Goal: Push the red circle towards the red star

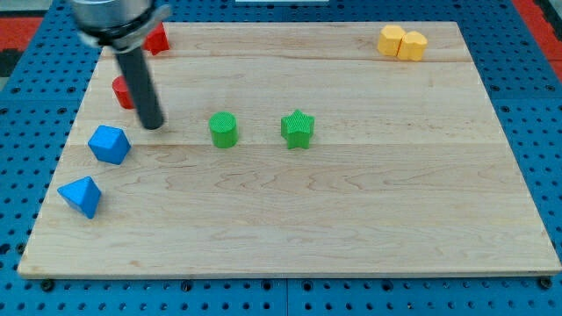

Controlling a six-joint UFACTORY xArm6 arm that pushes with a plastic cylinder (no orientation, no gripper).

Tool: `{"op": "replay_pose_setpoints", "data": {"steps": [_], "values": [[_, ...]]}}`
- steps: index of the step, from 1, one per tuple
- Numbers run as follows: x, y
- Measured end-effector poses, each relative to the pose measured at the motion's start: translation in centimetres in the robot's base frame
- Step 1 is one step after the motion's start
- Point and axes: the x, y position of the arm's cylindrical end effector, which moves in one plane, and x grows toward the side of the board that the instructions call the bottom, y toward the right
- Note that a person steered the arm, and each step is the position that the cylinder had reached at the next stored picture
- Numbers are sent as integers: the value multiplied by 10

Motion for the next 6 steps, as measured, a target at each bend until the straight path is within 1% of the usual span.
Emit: {"op": "replay_pose_setpoints", "data": {"steps": [1,2,3,4,5,6], "values": [[-3,-63],[-6,-96],[-13,-51],[-24,-29],[-57,-29],[-67,-26]]}}
